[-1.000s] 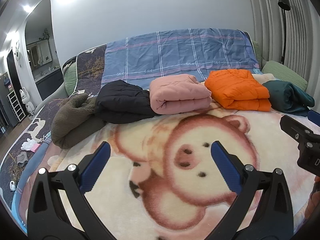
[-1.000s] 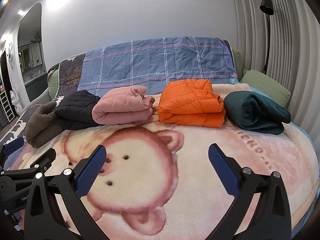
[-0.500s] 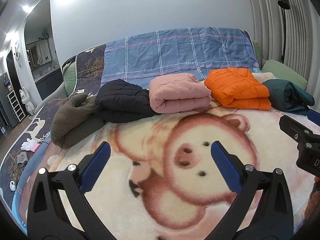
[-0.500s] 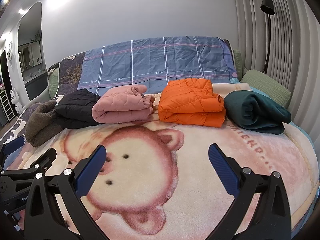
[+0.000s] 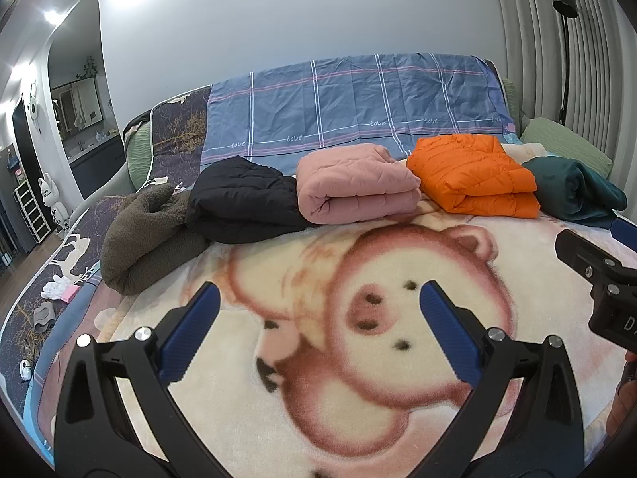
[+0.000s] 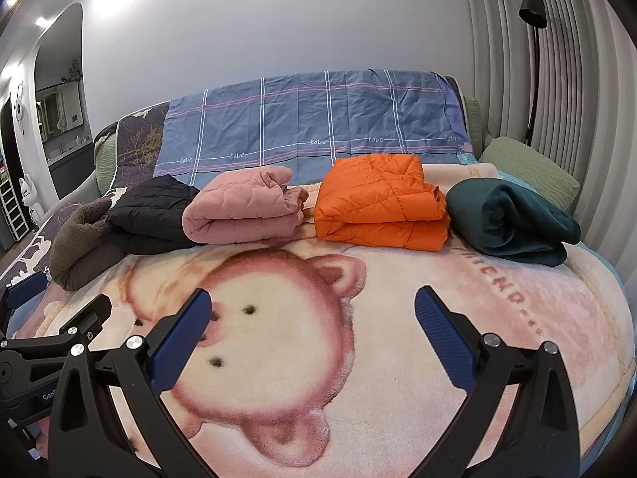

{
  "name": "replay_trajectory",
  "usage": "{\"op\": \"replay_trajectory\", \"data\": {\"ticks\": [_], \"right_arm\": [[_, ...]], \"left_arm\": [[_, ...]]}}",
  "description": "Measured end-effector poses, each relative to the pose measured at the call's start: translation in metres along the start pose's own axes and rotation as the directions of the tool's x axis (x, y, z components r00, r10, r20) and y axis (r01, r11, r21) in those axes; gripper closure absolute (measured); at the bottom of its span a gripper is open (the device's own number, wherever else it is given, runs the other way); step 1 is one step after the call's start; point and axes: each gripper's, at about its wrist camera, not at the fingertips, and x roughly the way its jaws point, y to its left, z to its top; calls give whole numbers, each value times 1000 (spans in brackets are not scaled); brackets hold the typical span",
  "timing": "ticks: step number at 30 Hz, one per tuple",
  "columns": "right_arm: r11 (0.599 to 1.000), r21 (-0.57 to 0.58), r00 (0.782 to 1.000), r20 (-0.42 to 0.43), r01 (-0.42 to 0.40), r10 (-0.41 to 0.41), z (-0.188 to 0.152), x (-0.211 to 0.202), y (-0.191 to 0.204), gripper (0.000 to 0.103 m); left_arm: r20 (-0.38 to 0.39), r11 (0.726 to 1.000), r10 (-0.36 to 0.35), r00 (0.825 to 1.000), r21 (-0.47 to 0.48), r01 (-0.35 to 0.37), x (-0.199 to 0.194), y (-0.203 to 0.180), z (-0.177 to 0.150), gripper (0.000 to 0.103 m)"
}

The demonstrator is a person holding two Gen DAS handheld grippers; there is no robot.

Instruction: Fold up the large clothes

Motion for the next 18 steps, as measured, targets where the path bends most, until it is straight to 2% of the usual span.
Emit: {"op": "replay_trajectory", "data": {"ticks": [18], "right_arm": [[1000, -1, 1000, -4, -2, 2, 0, 1, -1, 1]], "left_arm": [[1, 1000, 3, 1000, -2, -3, 1, 2, -3, 2]]}}
